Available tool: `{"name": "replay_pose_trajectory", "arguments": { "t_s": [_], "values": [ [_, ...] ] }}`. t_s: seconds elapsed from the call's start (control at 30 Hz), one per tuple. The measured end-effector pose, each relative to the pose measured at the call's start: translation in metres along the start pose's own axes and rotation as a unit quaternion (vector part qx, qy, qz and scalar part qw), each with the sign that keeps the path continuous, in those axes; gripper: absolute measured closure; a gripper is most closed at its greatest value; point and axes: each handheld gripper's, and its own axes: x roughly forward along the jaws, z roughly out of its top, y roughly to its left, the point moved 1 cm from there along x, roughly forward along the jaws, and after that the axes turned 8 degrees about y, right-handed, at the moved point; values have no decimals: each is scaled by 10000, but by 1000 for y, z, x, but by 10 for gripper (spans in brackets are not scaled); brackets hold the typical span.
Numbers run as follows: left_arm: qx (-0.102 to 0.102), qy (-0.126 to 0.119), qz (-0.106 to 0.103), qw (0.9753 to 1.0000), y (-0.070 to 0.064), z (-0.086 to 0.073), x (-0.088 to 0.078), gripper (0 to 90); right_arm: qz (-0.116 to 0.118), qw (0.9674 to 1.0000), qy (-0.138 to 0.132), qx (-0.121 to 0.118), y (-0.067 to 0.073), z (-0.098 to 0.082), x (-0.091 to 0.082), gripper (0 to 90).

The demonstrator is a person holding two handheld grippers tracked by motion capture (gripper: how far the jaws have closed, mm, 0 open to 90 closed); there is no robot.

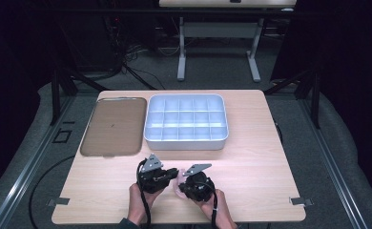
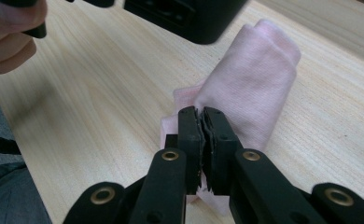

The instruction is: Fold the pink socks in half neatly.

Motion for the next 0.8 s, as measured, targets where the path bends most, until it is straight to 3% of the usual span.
{"name": "replay_pose_trajectory", "arguments": {
  "t_s": [0.13, 0.17, 0.33, 0.5, 0.63, 0.8],
  "values": [
    [37, 172, -94, 9998, -1, 6, 8, 831, -2, 10000, -33, 14, 0, 0, 1, 865],
    [114, 382, -11, 9992, 1, 8, 16, 835, -9, 10000, -78, 21, 1, -1, 1, 865],
    [144, 716, 171, 9972, 8, 1, 29, 870, 10, 10000, -41, 2, 2, -1, 1, 865],
    [65, 734, 167, 9971, 10, -2, 30, 897, -24, 9999, 31, -93, 1, 1, 1, 863],
    [117, 752, 198, 9969, 10, -3, 30, 899, -128, 9997, 93, -158, 4, 0, -2, 856],
    [86, 716, 201, 9972, 10, -5, 30, 900, -59, 9999, 84, -52, 1, -2, -4, 849]
  ]
}}
